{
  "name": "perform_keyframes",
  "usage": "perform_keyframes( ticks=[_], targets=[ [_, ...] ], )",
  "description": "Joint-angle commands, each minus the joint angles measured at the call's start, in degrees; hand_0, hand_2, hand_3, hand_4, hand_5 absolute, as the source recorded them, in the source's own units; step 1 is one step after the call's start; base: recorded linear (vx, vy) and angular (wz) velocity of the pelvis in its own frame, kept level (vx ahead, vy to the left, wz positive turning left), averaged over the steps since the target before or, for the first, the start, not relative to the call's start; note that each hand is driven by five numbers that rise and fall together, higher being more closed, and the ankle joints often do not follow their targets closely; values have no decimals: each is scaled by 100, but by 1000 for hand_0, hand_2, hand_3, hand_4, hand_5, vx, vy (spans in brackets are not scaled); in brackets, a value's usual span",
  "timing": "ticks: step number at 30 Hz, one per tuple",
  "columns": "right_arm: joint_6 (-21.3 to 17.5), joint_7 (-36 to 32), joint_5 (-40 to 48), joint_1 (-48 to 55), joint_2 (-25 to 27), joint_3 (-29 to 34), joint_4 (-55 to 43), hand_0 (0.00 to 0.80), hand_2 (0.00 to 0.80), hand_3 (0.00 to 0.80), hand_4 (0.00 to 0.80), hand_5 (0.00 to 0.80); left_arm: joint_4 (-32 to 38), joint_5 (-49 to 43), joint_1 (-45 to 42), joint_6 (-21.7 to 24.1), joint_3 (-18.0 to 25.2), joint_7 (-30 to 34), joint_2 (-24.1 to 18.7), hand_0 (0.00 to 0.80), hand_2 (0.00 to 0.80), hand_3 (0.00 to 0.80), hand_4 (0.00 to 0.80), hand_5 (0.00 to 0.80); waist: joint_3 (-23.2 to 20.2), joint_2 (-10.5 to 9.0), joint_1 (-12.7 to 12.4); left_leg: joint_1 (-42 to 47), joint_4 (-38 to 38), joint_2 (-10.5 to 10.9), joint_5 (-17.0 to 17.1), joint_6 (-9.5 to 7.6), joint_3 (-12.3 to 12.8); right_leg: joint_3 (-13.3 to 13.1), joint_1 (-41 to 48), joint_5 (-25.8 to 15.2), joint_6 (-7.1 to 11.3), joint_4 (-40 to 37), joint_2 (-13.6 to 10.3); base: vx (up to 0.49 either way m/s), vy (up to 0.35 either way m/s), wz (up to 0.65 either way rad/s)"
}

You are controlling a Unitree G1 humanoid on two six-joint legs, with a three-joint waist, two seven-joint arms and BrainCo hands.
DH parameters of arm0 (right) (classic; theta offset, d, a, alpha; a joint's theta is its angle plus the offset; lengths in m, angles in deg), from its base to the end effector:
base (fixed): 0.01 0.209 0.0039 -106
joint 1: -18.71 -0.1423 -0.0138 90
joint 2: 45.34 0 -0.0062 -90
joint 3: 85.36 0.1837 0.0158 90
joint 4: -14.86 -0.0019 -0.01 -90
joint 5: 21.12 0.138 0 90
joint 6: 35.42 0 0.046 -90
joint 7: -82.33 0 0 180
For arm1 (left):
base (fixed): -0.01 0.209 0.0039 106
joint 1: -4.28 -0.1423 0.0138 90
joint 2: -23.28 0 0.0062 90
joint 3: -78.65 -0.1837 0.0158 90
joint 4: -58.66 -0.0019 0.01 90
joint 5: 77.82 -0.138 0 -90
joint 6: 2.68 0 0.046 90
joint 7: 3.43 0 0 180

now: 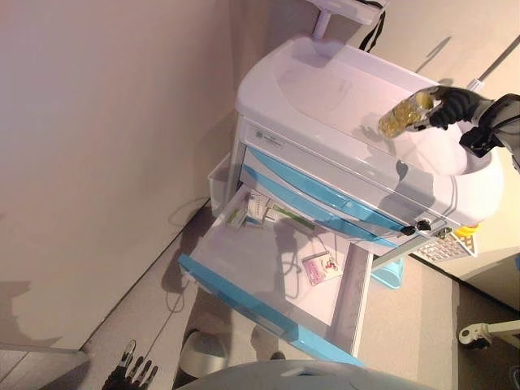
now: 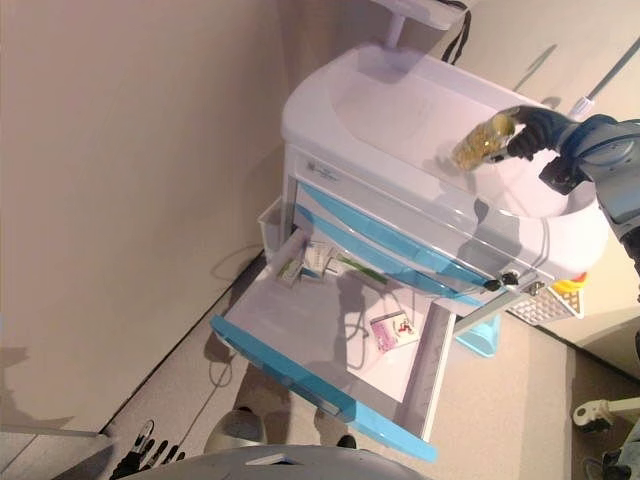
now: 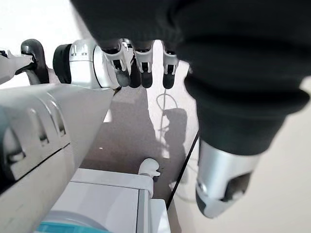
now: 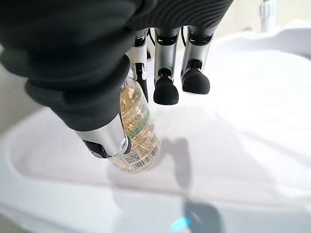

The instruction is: Open the drawer and pick up the medicine

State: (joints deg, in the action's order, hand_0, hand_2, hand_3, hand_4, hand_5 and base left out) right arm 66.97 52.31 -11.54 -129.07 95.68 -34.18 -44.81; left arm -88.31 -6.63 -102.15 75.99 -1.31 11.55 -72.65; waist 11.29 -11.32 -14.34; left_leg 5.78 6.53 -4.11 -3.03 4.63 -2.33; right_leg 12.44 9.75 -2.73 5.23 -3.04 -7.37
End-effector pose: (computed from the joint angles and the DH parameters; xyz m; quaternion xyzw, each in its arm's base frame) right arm 0.3030 -0.3079 0.2583 -0.5171 0.1531 0.1099 0.8349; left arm 0.0038 0.2899 -0.0922 -0.4527 0.3724 0.3501 0.7306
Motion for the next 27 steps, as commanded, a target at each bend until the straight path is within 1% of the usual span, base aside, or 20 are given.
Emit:
perform_keyframes(
  ticks=[1,5,8,12,13,14,19,24,27],
  targets=[
    [-153,-551,-447,-1101,182,-637,296,800,800,800,800,800,146,-249,-39,-135,-8,-73,-300,0,0,0,0,0,-184,31,-191,-51,-297,109,80,-186,-253,256,-10,259,422,625,-59,30,-19,9],
    [-107,-963,-507,-1326,-34,-924,698,800,800,800,800,800,141,-296,32,-170,-13,-122,-369,0,0,0,0,0,-158,-5,-266,-77,-295,107,89,-188,-296,268,-18,273,405,634,-36,15,-21,6],
    [-101,-954,-476,-1293,-196,-874,1046,800,800,800,800,800,111,-300,92,-163,-22,-139,-424,0,0,0,0,0,-122,-35,-333,-104,-278,110,79,-200,-337,288,-22,275,391,628,-15,12,-35,0],
    [-51,-812,-445,-1220,-213,-721,1374,800,800,800,800,800,139,-363,98,-191,-4,-163,-485,0,0,0,0,0,-98,-76,-404,-144,-274,119,71,-204,-395,301,-37,266,393,614,29,3,-39,4],
    [-35,-753,-462,-1209,-209,-696,1422,367,367,367,367,367,141,-352,95,-190,-3,-171,-493,0,0,0,0,0,-99,-81,-414,-144,-282,122,73,-206,-408,303,-41,262,394,610,36,1,-30,11],
    [-50,-769,-523,-1191,-181,-665,1461,0,0,0,0,0,135,-352,78,-188,14,-163,-499,0,0,0,0,0,-101,-84,-419,-143,-286,124,71,-207,-415,302,-39,258,397,605,41,2,-14,11],
    [-83,-663,-563,-1337,-64,-732,1479,0,0,0,0,0,127,-352,26,-220,18,-123,-518,0,0,0,0,0,-149,-91,-407,-124,-336,143,88,-209,-429,302,-55,248,405,601,56,1,-2,2],
    [-179,-453,-534,-1585,22,-894,1331,0,0,0,0,0,179,-298,1,-238,-26,-129,-498,0,0,0,0,0,-188,-80,-356,-68,-378,145,101,-212,-386,289,-34,245,400,592,59,0,0,0],
    [-160,-410,-479,-1734,108,-985,1149,0,0,0,0,0,207,-292,-21,-253,-26,-141,-482,0,0,0,0,0,-215,-77,-310,-32,-397,144,104,-211,-352,274,-24,243,401,590,58,0,0,0]
  ],
)
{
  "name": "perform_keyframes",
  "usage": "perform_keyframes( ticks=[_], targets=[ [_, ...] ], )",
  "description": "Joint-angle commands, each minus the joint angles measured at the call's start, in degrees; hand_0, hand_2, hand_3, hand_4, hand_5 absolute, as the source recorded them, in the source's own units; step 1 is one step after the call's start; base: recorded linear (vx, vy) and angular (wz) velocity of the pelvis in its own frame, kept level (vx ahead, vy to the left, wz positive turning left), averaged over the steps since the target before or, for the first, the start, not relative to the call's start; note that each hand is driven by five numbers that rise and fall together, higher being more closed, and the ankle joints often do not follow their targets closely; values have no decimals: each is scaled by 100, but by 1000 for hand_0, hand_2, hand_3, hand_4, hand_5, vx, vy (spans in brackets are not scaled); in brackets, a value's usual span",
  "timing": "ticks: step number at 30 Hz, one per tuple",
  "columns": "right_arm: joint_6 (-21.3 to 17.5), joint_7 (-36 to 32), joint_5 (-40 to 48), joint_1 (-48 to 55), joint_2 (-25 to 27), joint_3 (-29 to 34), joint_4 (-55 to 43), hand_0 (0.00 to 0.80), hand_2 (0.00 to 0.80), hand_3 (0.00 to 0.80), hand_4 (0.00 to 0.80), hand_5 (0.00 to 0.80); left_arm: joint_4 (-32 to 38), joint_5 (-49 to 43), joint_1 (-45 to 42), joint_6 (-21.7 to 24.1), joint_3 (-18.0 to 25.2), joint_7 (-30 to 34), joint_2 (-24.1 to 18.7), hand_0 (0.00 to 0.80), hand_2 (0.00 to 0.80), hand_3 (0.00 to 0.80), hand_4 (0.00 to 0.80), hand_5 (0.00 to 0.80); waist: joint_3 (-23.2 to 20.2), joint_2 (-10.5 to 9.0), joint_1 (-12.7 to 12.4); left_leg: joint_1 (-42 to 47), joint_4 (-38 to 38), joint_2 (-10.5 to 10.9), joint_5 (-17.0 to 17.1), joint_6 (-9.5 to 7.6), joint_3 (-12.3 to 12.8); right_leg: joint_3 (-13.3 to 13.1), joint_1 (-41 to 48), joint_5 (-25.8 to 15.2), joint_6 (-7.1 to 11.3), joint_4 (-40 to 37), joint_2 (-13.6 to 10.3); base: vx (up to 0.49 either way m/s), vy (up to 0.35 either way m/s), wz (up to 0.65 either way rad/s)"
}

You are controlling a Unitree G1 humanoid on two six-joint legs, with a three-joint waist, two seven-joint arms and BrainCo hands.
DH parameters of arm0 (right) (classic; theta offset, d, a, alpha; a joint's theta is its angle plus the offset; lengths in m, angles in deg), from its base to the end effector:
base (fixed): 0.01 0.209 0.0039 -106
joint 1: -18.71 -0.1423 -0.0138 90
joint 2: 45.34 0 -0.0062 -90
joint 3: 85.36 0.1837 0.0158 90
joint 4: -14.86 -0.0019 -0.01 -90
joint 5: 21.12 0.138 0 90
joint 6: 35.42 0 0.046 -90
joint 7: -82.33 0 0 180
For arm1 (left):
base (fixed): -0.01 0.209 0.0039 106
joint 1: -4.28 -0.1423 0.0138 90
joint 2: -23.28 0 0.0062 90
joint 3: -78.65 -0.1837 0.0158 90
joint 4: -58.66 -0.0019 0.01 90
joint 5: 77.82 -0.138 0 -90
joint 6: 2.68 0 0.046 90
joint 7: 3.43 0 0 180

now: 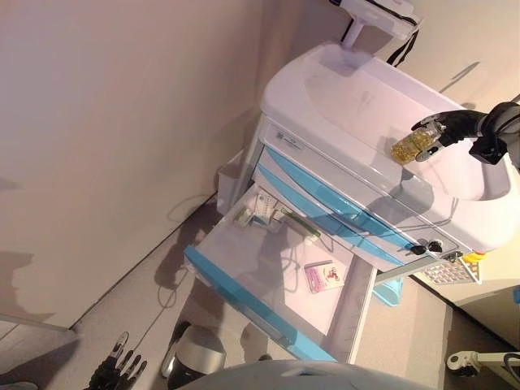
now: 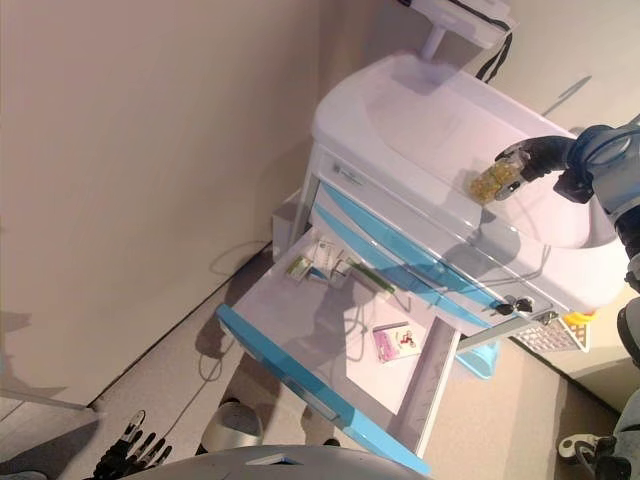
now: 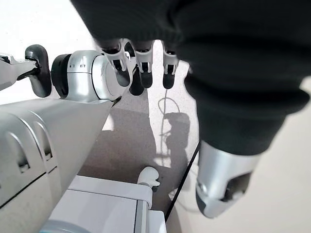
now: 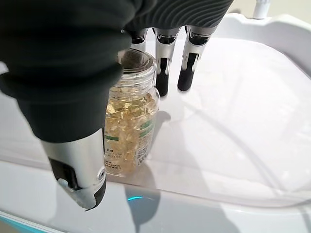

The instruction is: Open the drawer and pick up the medicine

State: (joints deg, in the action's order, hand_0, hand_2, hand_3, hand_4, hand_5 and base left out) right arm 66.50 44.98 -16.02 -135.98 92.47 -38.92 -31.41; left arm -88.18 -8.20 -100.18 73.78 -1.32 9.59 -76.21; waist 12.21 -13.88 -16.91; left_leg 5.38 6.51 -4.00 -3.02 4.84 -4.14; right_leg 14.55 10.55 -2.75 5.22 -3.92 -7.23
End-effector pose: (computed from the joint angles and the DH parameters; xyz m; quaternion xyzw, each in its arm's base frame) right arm 0.3128 -0.3226 0.2627 -0.5128 0.2349 0.1049 0.8191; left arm 0.0172 0.3075 -0.0830 -0.4248 0.3844 0.3470 0.7425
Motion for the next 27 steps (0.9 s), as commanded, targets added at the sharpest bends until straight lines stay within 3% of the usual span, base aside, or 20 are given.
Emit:
perform_keyframes(
  ticks=[1,11,17,23,27],
  targets=[
    [-94,330,-15,-1100,466,-556,-251,0,0,0,0,0,206,-126,-227,-21,-36,42,-108,0,0,0,0,0,-315,182,-37,16,-398,132,106,-232,-154,58,-106,241,404,680,41,0,0,0],
    [-6,445,223,-1978,920,-1215,-547,0,0,0,0,0,197,-12,-302,38,-23,37,-82,0,0,0,0,0,-362,134,130,83,-433,111,114,-227,-26,-9,-117,204,418,672,37,-8,1,-6],
    [-75,1032,486,-2761,1251,-1779,-646,0,0,0,0,0,345,-403,-318,138,-198,279,-132,0,0,0,0,0,-421,116,280,82,-436,106,114,-234,91,-89,-165,158,425,645,39,-32,-6,-8],
    [-175,1436,676,-3165,1645,-1903,-945,0,0,0,0,0,806,-984,-337,372,-533,515,-193,0,0,0,0,0,-476,155,478,72,-396,80,91,-234,257,-207,-235,152,433,664,32,-47,-14,-12],
    [-328,1807,933,-3103,1951,-1625,-1390,0,0,0,0,0,1283,-1744,-399,509,-814,637,-284,0,0,0,0,0,-509,257,626,61,-360,71,70,-227,367,-285,-284,168,436,685,11,-50,-3,-10]
  ],
)
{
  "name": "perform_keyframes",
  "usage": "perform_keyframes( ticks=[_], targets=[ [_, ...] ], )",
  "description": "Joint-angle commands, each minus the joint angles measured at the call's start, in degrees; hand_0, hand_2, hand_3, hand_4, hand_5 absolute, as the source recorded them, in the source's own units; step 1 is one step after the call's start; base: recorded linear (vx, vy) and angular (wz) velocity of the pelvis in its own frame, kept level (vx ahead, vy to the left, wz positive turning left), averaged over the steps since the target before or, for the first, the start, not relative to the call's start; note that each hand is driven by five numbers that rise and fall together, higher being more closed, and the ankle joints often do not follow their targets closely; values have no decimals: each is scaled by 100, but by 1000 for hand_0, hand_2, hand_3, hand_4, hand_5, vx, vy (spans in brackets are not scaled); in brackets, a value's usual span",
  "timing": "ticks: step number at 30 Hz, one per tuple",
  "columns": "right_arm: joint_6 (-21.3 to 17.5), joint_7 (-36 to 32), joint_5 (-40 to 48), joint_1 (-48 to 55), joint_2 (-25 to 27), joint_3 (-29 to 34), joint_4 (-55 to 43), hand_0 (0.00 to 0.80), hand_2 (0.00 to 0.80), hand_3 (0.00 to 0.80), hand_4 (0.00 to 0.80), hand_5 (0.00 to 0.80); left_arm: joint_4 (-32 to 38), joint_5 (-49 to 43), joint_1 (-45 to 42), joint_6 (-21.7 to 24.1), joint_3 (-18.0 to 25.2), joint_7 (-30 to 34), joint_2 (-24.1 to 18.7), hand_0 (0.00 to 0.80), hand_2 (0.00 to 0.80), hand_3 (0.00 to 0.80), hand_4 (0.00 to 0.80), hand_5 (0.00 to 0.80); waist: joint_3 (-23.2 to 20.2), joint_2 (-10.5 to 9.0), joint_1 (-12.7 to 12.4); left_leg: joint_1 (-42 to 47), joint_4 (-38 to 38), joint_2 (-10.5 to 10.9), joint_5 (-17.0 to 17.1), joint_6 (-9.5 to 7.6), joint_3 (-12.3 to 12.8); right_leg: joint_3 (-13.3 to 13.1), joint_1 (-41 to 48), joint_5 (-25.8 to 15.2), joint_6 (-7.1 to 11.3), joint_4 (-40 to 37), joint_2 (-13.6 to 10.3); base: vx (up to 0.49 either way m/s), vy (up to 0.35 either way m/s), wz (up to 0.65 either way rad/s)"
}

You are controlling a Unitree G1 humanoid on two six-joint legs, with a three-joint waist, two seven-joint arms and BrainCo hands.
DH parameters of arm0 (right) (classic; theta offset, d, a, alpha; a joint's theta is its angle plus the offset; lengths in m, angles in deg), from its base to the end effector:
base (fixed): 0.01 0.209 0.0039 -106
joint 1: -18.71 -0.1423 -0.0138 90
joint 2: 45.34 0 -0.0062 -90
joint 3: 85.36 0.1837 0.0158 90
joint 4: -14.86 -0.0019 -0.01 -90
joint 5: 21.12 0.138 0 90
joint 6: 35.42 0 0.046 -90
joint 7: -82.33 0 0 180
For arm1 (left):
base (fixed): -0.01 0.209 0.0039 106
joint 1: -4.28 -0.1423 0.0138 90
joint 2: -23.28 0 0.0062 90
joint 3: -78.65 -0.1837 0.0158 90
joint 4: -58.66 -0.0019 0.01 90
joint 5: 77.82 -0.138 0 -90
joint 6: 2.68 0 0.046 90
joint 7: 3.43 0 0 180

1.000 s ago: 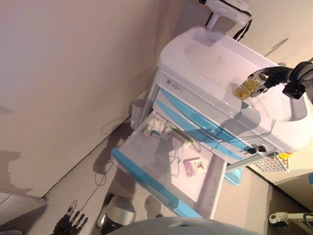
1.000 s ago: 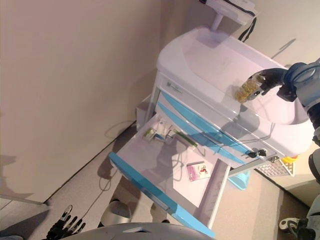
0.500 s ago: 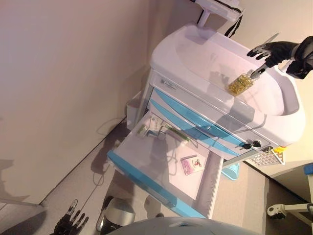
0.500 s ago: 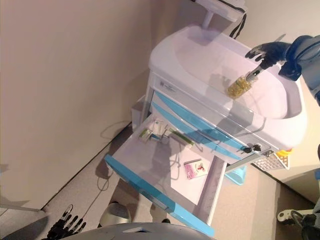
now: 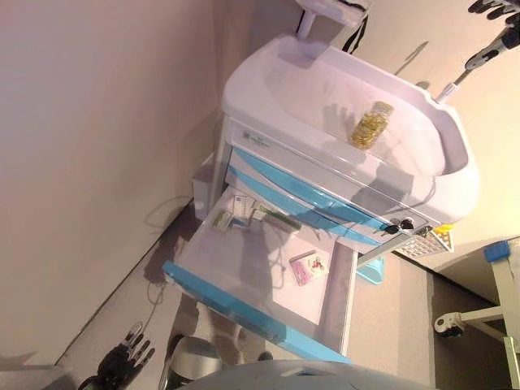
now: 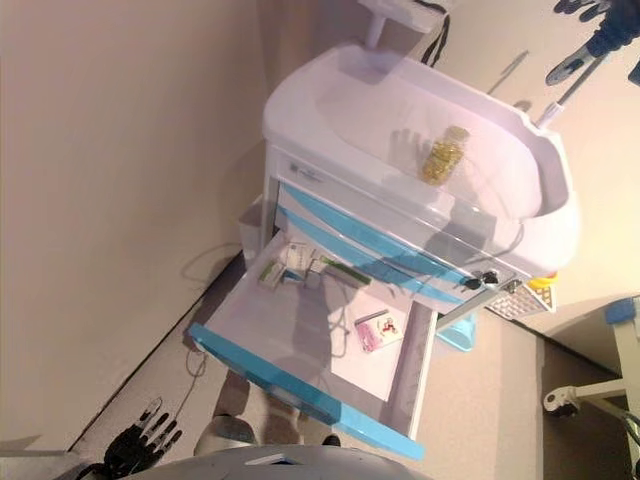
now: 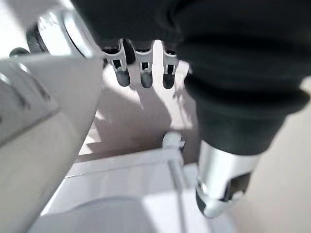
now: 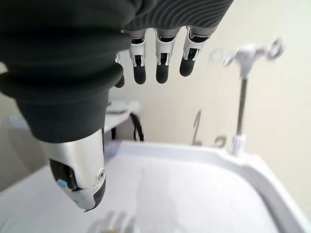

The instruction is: Open the drawer and pick up the medicine

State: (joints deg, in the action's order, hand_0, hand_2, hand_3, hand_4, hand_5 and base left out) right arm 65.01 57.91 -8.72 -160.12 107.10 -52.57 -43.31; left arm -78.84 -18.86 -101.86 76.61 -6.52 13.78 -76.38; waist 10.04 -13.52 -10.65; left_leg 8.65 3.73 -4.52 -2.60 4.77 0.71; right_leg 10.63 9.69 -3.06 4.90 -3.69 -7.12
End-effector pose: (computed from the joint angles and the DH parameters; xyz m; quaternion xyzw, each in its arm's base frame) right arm 0.2715 -0.3083 0.3831 -0.5995 0.0137 -0.0386 0.7994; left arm 0.0345 0.2996 -0.0778 -0.3431 0.4033 0.2231 0.8184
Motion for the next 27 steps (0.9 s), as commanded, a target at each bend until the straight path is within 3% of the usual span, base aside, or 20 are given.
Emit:
perform_keyframes(
  ticks=[1,3,6,11,12,14,19,24,27],
  targets=[
    [-198,589,268,-570,578,-99,-362,0,0,0,0,0,450,-960,-250,342,-389,275,-274,0,0,0,0,0,-297,256,43,-267,-75,119,20,-216,-94,81,-211,202,470,666,-8,-54,2,-23],
    [-269,726,461,-110,784,448,-760,0,0,0,0,0,770,-1459,-279,437,-574,376,-310,0,0,0,0,0,-302,370,159,-268,-65,110,6,-211,-23,26,-239,225,472,682,-22,-55,3,-15],
    [-294,894,773,1373,1064,1930,-1528,0,0,0,0,0,1306,-2236,-343,544,-780,545,-375,0,0,0,0,0,-304,574,381,-261,-41,103,-22,-214,66,-83,-303,256,479,728,-44,-65,23,-21],
    [-546,827,870,6289,697,6434,-3207,0,0,0,0,0,1872,-3148,-361,494,-986,655,-507,0,0,0,0,0,-319,813,935,-238,1,109,-52,-223,260,-324,-441,280,496,805,-96,-62,42,-19],
    [-620,785,855,7142,512,7152,-3516,0,0,0,0,0,1853,-3249,-321,572,-1087,650,-583,0,0,0,0,0,-311,818,982,-191,14,109,-124,-224,290,-388,-426,331,505,813,-90,1,22,-17],
    [-661,705,972,8233,184,7977,-4038,0,0,0,0,0,1753,-3682,-206,669,-1324,711,-651,0,0,0,0,0,-279,868,1120,-145,35,93,-150,-220,411,-506,-453,349,509,832,-90,-14,8,-28],
    [-665,-44,960,9495,-366,8661,-4846,0,0,0,0,0,1400,-4693,197,1105,-1731,387,-704,0,0,0,0,0,-213,982,1488,-111,122,72,-215,-200,688,-766,-585,382,532,895,-75,-34,-11,-33],
    [-1099,-1528,1336,10493,-736,8712,-5521,0,0,0,0,0,1333,-5297,589,1397,-1982,138,-898,0,0,0,0,0,-60,1049,1899,-110,232,15,-267,-181,976,-992,-769,390,565,1012,-72,-51,-18,-28],
    [-1009,-2160,1648,10715,-997,8336,-5804,0,0,0,0,0,1337,-5210,893,1428,-2029,58,-1050,0,0,0,0,0,63,1085,2033,-152,337,-2,-285,-174,1099,-1072,-884,373,572,1098,-86,-71,-15,-24]
  ],
)
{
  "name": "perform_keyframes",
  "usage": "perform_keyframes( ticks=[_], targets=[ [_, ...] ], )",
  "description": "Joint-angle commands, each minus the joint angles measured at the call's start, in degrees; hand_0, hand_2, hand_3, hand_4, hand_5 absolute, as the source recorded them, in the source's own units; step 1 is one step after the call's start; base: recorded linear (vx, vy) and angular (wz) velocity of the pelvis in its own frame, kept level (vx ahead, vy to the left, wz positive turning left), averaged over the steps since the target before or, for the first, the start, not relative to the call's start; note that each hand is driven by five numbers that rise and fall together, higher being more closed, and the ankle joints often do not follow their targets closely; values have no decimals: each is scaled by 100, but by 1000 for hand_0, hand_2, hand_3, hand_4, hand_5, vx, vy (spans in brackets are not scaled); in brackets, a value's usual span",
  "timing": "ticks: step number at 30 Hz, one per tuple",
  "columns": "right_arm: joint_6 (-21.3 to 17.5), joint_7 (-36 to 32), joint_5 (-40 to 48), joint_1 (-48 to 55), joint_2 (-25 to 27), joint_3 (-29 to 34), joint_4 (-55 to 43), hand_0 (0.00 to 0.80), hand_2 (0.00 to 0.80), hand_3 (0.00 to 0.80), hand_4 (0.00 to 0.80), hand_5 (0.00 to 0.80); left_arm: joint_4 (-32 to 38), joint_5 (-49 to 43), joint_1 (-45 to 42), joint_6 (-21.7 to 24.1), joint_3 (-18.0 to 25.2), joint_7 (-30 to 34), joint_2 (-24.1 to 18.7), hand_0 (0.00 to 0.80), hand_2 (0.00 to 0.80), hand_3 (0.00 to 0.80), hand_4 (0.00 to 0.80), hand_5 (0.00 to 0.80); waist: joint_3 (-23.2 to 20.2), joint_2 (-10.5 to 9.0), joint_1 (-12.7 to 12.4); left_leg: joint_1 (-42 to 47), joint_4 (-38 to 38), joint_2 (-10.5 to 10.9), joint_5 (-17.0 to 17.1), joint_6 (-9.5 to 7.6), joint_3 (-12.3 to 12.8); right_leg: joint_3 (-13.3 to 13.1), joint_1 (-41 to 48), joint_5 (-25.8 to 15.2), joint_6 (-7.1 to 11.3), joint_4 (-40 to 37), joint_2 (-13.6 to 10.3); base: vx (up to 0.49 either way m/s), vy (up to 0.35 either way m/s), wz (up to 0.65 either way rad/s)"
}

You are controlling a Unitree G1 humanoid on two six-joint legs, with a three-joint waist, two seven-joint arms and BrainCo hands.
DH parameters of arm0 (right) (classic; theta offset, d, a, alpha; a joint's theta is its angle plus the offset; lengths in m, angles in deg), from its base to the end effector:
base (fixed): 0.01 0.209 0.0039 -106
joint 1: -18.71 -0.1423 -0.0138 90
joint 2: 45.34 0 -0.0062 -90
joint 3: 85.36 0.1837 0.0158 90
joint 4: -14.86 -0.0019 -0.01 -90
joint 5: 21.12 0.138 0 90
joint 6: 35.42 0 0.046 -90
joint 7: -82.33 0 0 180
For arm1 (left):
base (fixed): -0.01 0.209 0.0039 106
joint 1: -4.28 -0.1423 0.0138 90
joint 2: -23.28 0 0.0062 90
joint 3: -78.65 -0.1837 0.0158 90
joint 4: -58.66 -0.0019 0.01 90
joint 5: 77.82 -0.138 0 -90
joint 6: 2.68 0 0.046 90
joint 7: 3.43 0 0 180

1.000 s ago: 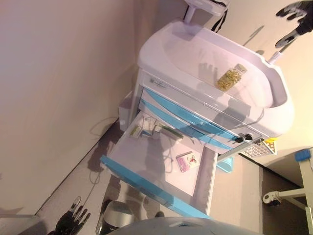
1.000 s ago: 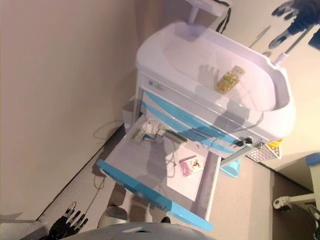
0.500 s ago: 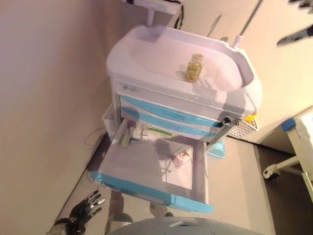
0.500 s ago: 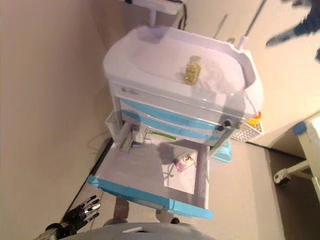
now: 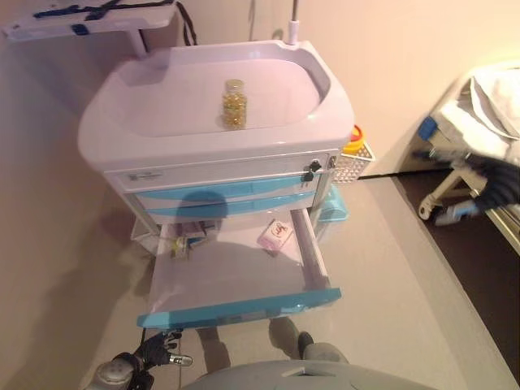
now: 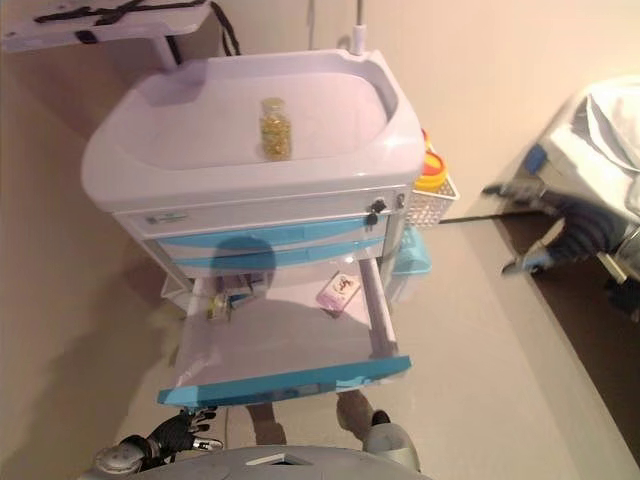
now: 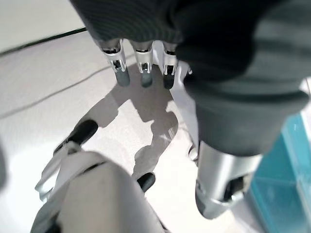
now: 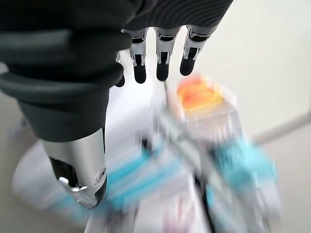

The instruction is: Open the drawer and pick up the medicine

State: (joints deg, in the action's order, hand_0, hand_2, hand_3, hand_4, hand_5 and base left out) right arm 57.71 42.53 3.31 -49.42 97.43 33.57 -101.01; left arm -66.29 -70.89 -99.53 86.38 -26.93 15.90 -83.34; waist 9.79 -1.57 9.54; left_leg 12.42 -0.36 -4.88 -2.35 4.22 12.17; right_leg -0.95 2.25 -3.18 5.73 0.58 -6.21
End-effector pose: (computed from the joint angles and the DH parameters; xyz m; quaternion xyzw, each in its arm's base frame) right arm 0.1531 -0.2991 0.2262 -0.4350 0.0314 0.3146 0.8431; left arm 0.0807 0.2793 -0.0619 0.1574 0.4754 -0.1627 0.8502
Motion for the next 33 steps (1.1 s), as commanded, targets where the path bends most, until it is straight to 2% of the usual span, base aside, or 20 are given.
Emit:
perform_keyframes(
  ticks=[1,4,6,7,9,13,16,18,25,28,33],
  targets=[
    [-167,-811,651,-440,-133,-552,-38,0,0,0,0,0,-38,33,795,531,-34,-201,-338,0,0,0,0,0,122,-101,44,-550,786,25,-309,-116,-22,72,-167,371,490,688,-182,-53,-17,-24],
    [140,-1221,1083,-773,-417,-1349,32,0,0,0,0,0,-302,61,1152,671,-213,-474,-206,0,0,0,0,0,204,-87,93,-628,892,28,-313,-107,16,36,-258,341,493,727,-191,-49,-21,-19],
    [122,-1358,903,-1037,-653,-1919,328,0,0,0,0,0,-524,126,1367,783,-291,-559,-111,0,0,0,0,0,272,-75,92,-687,977,22,-310,-94,35,26,-303,321,494,759,-201,-49,-20,-7],
    [353,-1450,1060,-1172,-784,-2221,450,0,0,0,0,0,-628,97,1487,851,-376,-605,-50,0,0,0,0,0,307,-59,95,-723,1015,17,-303,-93,33,29,-329,302,491,766,-209,-39,-9,-5],
    [389,-1597,1013,-1334,-952,-2626,624,0,0,0,0,0,-712,6,1625,946,-477,-679,-55,0,0,0,0,0,358,-36,114,-798,1089,18,-311,-87,41,1,-399,302,489,795,-213,-61,13,-5],
    [641,-1679,1314,-1606,-1367,-3356,975,0,0,0,0,0,-923,85,2049,1087,-724,-740,-183,0,0,0,0,0,561,31,194,-981,1217,34,-289,-81,66,-79,-590,246,489,851,-227,-96,48,-8],
    [623,-1722,1369,-1683,-1586,-3673,1279,0,0,0,0,0,-1122,224,2369,1056,-776,-772,-291,0,0,0,0,0,664,51,265,-1063,1289,34,-291,-86,118,-137,-686,225,501,868,-235,-67,36,-17],
    [675,-1871,1720,-1710,-1763,-3889,1579,0,0,0,0,0,-1255,404,2665,1106,-812,-774,-442,0,0,0,0,0,800,50,332,-1207,1396,37,-318,-89,173,-197,-827,205,511,871,-252,-160,54,-16],
    [193,-1942,1990,-1883,-2125,-4566,2639,0,0,0,0,0,-1676,1204,3750,836,-889,-817,-753,0,0,0,0,0,1334,38,505,-1725,1825,27,-330,-72,255,-357,-1292,102,469,1006,-273,-162,50,-18],
    [199,-1915,2233,-1883,-2329,-4673,2993,0,0,0,0,0,-1795,1209,4048,724,-917,-748,-816,0,0,0,0,0,1416,30,543,-1860,1909,68,-328,-68,254,-386,-1363,71,454,978,-276,-71,22,-9],
    [-97,-1897,2282,-1764,-2614,-4833,3665,0,0,0,0,0,-1929,1140,4423,458,-953,-698,-982,0,0,0,0,0,1524,40,572,-1957,1959,97,-310,-69,292,-378,-1384,24,425,893,-295,-42,15,-8]
  ],
)
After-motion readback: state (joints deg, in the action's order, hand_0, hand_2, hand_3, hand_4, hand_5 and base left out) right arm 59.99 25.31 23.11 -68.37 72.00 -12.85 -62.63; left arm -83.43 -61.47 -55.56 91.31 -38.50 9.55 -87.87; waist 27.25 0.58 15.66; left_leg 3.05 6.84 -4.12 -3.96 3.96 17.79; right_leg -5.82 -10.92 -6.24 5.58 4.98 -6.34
